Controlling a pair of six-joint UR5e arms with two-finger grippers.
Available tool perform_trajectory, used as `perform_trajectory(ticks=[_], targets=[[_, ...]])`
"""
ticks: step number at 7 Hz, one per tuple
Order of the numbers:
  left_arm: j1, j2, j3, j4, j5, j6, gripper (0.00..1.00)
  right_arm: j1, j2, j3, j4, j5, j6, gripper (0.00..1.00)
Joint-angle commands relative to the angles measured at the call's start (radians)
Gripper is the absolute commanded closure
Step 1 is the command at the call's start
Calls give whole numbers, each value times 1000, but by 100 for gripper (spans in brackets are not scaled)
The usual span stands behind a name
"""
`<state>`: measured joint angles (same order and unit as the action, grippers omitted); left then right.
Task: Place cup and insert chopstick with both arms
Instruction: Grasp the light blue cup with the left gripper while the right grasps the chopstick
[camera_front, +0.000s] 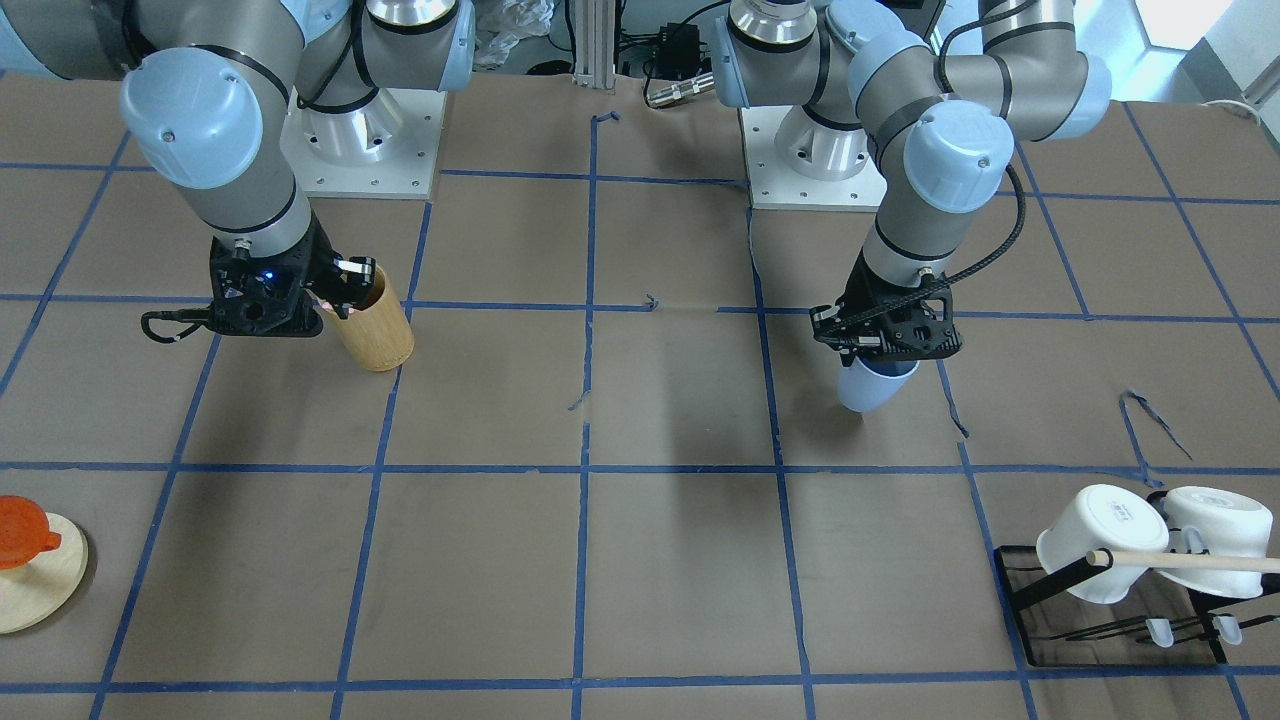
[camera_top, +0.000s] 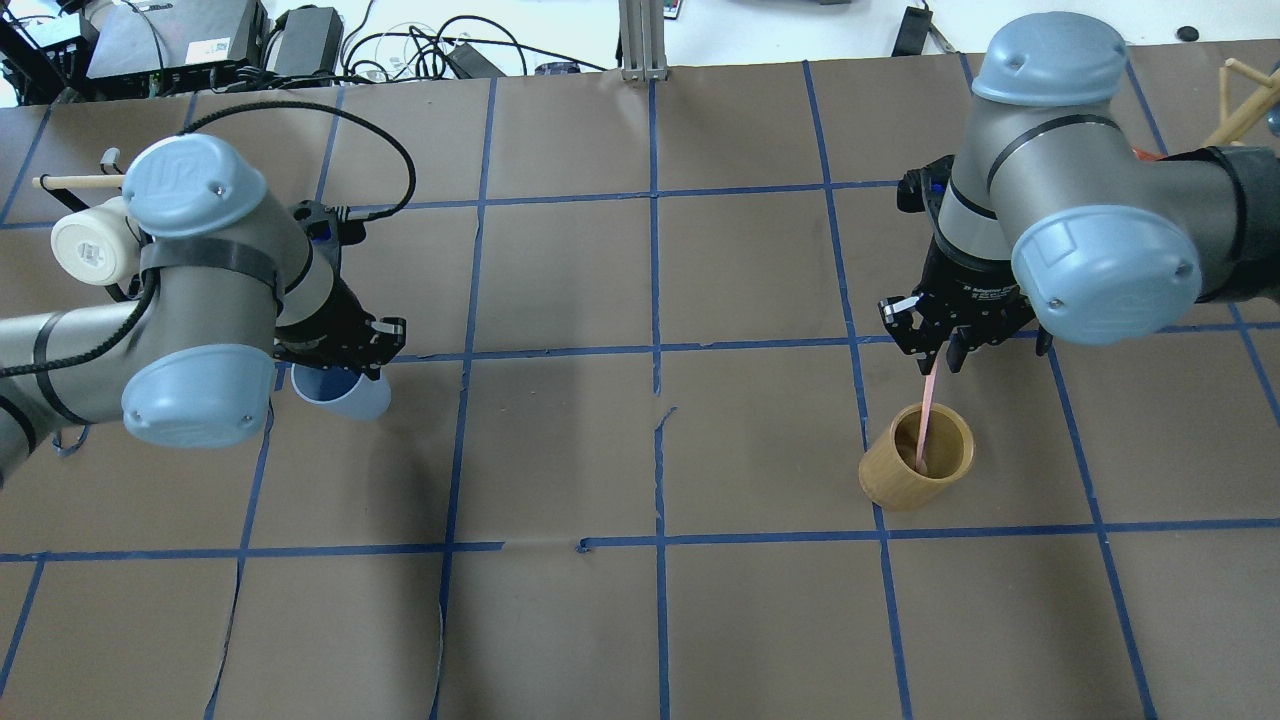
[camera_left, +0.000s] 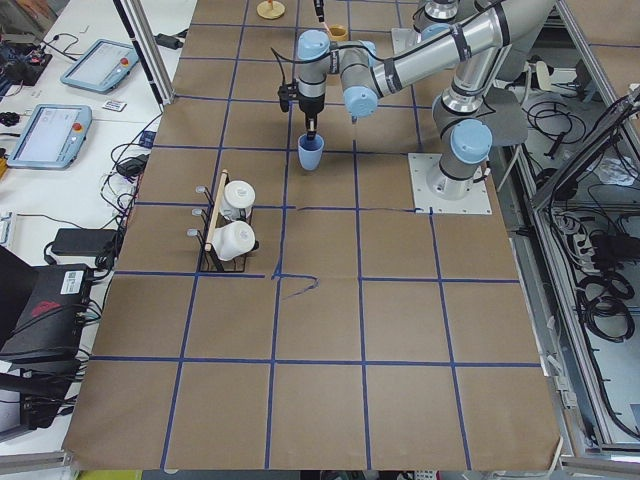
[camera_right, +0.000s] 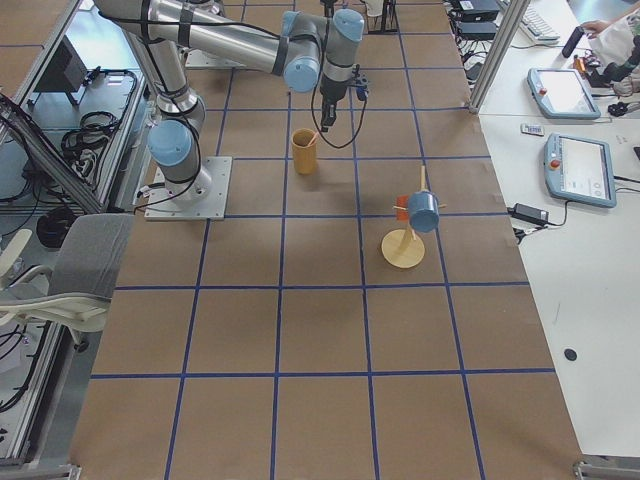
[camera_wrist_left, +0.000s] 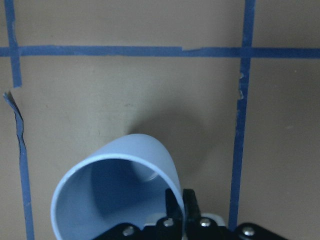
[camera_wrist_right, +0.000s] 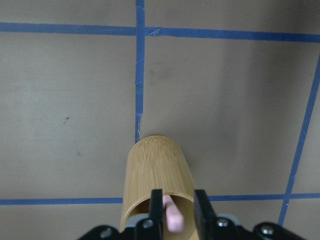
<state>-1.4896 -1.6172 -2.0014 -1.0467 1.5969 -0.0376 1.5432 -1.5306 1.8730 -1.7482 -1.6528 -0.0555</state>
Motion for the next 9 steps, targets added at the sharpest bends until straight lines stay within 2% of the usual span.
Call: perform_trajectory(ticks=[1,3,5,7,9], targets=[[-110,-91,186,-30,-52,-260,100,0,0,-2,1,8,0,97],[-226,-217,326,-36,-51,-327,100,0,-3,-3,1,8,-1,100],[-346,-338,465,-35,-54,-497,100,0,-52,-18,3,11,-1,100],[-449,-444,533,-33,-58,-539,100,0,-100,-81,21,21,-1,100],[-465,-483,535,-30,-60,-539,100,0,-102,-203,96,57,-1,100]])
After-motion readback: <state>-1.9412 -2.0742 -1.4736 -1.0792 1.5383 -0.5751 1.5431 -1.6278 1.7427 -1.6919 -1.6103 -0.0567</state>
